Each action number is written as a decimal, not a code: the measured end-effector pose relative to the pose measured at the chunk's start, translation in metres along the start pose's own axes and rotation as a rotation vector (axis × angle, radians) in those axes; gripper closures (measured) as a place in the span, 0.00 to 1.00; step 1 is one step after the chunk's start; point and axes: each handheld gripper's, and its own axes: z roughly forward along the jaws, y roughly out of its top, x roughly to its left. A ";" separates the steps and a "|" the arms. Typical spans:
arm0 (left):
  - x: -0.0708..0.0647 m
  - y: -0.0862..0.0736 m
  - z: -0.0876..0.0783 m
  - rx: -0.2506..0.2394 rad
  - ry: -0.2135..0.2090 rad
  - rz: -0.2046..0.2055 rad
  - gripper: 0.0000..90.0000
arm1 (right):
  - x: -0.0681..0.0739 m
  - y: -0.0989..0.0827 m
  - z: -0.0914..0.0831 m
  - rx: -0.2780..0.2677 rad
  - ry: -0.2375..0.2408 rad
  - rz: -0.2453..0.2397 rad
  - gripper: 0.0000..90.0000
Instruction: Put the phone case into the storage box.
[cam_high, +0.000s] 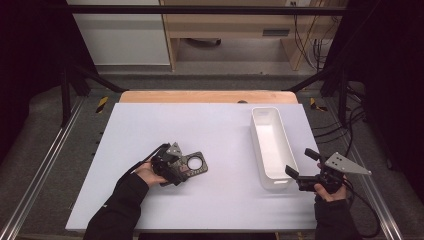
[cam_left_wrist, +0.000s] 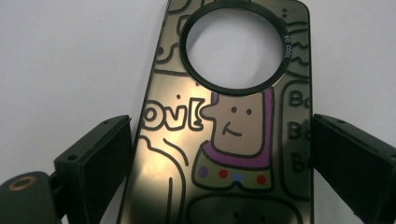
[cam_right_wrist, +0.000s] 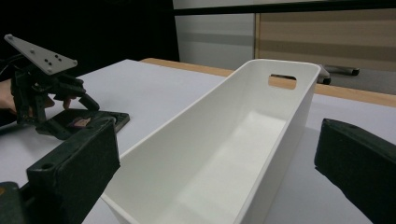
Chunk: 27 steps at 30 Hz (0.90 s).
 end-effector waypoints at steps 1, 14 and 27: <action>0.000 0.001 0.000 0.001 -0.003 0.002 0.08 | 0.000 0.000 0.000 -0.001 0.000 -0.001 0.00; 0.002 0.006 0.000 0.036 -0.010 0.005 0.11 | 0.000 0.001 0.000 -0.003 0.004 0.000 0.00; 0.001 0.006 -0.007 0.028 -0.001 0.005 0.13 | 0.000 0.000 0.000 -0.002 0.012 0.001 0.00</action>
